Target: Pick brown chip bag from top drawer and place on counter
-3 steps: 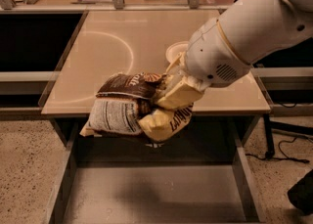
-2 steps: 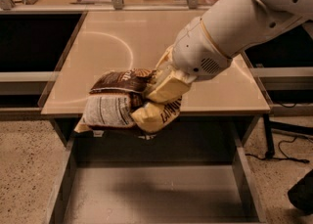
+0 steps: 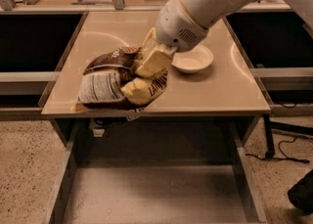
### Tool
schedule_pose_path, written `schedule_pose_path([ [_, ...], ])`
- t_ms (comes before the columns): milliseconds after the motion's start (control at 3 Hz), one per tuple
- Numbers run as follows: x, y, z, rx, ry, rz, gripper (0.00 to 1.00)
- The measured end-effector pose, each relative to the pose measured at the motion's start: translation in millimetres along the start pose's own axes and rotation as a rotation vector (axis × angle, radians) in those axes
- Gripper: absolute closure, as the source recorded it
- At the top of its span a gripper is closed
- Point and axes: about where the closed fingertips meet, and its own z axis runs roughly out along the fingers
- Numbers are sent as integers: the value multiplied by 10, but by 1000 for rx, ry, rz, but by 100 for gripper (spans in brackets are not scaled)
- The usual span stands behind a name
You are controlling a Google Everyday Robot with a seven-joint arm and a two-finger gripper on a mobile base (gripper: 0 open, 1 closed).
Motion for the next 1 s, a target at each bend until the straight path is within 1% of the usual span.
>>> schedule_pose_path([
  [333,-120,-305,-53,13,28,-2,100],
  [667,-69,-500,-3,5,30,20,100],
  [1000,-71,-513,-3,6,28,20,81],
])
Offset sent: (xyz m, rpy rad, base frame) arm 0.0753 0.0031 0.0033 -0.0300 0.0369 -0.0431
